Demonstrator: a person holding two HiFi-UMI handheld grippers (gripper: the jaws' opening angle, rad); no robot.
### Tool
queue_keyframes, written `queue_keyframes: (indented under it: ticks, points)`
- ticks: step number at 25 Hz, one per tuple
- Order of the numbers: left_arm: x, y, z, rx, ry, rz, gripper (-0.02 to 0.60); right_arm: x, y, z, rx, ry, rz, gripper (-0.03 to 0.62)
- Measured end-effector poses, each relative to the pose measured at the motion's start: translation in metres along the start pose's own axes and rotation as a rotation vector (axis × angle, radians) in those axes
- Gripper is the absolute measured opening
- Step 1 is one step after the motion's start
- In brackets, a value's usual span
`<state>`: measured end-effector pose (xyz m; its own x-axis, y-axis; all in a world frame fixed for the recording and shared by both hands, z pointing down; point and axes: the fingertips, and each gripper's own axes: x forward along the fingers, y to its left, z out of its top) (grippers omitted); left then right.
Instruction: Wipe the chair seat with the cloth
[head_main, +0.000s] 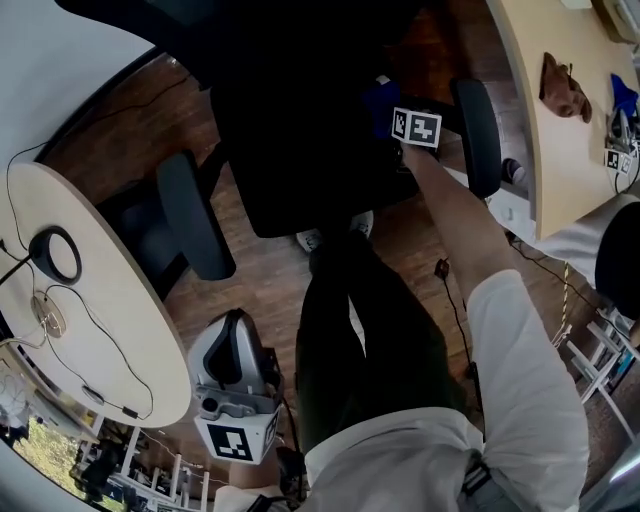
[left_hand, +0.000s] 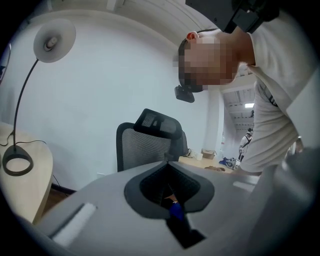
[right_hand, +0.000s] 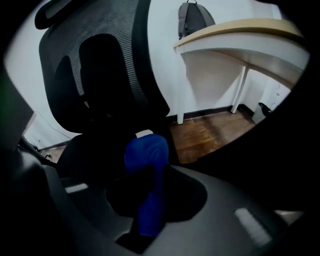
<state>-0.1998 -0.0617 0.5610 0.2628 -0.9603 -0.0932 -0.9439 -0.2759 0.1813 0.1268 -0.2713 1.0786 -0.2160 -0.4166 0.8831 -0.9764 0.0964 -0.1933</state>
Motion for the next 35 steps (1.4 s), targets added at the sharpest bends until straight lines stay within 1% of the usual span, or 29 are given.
queue_keyframes:
  ticks: [2,3,5,7,9,11,13,15,16,18,21,23,25,28,32,34,35]
  points:
    - [0.001,-0.002,-0.004,-0.006,0.011,-0.004,0.067,-0.008,-0.011,0.004,0.022,-0.028,-0.031,0.063]
    - [0.001,-0.002,-0.005,-0.006,0.012,-0.005,0.067,-0.011,-0.007,0.008,0.032,-0.048,-0.028,0.062]
    - [0.000,-0.002,-0.004,-0.003,0.008,-0.008,0.067,-0.018,0.026,0.012,0.027,-0.083,0.036,0.061]
    - [0.000,-0.003,-0.001,-0.001,0.005,-0.006,0.067,-0.025,0.083,0.004,-0.032,-0.099,0.142,0.061]
    - [0.002,-0.006,0.002,0.002,0.006,-0.006,0.067,-0.035,0.152,-0.014,-0.070,-0.102,0.267,0.061]
    - [0.005,-0.008,0.005,0.002,0.002,-0.006,0.067,-0.044,0.226,-0.041,-0.078,-0.080,0.394,0.061]
    - [0.009,-0.011,0.008,0.001,-0.006,-0.006,0.067,-0.045,0.288,-0.075,-0.074,-0.038,0.476,0.061]
    - [0.009,-0.011,0.007,-0.005,-0.009,-0.001,0.067,-0.035,0.325,-0.107,-0.065,0.013,0.494,0.061]
    - [0.007,-0.010,0.004,-0.006,-0.006,0.001,0.067,-0.026,0.335,-0.119,-0.065,0.032,0.484,0.061]
    - [-0.001,-0.007,-0.005,0.002,0.003,0.005,0.067,-0.009,0.338,-0.133,-0.068,0.047,0.451,0.061]
    - [-0.010,-0.001,-0.016,0.007,0.013,0.014,0.067,0.000,0.321,-0.130,-0.099,0.029,0.428,0.061]
    - [-0.012,0.000,-0.019,0.001,0.022,0.023,0.067,0.000,0.291,-0.123,-0.143,0.016,0.400,0.061]
    - [-0.009,-0.002,-0.016,-0.003,0.020,0.022,0.067,0.001,0.245,-0.118,-0.141,0.018,0.339,0.061]
    - [0.002,-0.011,-0.008,-0.010,0.004,0.001,0.067,-0.004,0.157,-0.107,-0.096,0.017,0.225,0.061]
    - [0.012,-0.022,-0.006,-0.004,-0.011,-0.037,0.067,-0.023,0.041,-0.090,-0.110,-0.012,0.083,0.061]
    - [0.015,-0.025,-0.011,-0.010,-0.003,-0.046,0.067,-0.035,-0.002,-0.082,-0.088,-0.028,0.026,0.061]
    - [0.015,-0.027,-0.015,-0.016,0.004,-0.049,0.067,-0.041,-0.016,-0.078,-0.077,-0.038,0.006,0.061]
